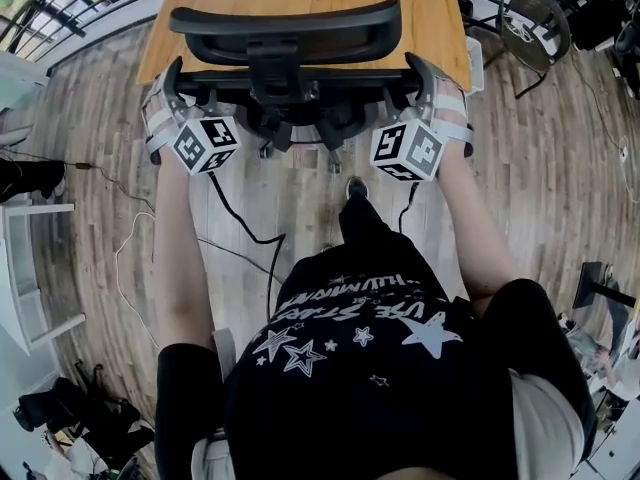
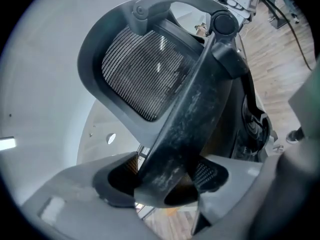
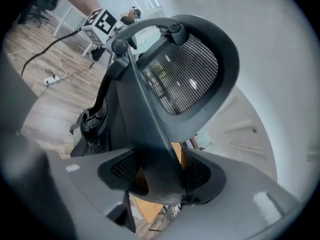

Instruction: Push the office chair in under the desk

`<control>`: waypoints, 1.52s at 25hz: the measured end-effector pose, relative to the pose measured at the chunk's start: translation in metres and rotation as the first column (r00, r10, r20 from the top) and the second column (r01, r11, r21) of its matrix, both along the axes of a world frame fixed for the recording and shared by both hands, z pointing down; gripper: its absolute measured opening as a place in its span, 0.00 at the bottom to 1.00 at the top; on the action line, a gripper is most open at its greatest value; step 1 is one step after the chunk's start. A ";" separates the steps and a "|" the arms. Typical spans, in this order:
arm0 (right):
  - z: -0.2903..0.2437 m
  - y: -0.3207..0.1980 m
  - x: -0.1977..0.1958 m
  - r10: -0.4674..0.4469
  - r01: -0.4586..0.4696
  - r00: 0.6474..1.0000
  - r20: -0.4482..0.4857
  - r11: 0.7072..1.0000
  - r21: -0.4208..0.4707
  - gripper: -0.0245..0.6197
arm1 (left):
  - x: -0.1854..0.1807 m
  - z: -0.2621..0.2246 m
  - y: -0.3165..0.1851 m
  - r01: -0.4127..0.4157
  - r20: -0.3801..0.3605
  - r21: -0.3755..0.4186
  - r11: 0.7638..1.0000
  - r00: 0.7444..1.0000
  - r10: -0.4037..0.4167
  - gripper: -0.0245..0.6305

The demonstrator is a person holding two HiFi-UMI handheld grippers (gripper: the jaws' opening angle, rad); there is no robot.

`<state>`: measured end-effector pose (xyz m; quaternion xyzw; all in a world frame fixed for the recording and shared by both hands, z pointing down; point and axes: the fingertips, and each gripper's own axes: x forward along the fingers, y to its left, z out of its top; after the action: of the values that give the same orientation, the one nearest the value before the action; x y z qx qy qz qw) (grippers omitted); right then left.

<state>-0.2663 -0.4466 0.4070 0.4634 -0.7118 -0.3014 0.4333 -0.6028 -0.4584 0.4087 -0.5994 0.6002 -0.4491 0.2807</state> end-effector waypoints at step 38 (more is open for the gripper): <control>-0.005 -0.030 -0.006 -0.066 0.066 0.998 0.014 0.997 0.040 0.44 | -0.007 -0.003 -0.040 0.025 0.055 -0.033 0.999 0.998 -0.023 0.51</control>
<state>-0.2720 -0.4770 0.4017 0.4504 -0.7238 -0.3262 0.4085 -0.6096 -0.4981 0.4054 -0.5844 0.5918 -0.4786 0.2813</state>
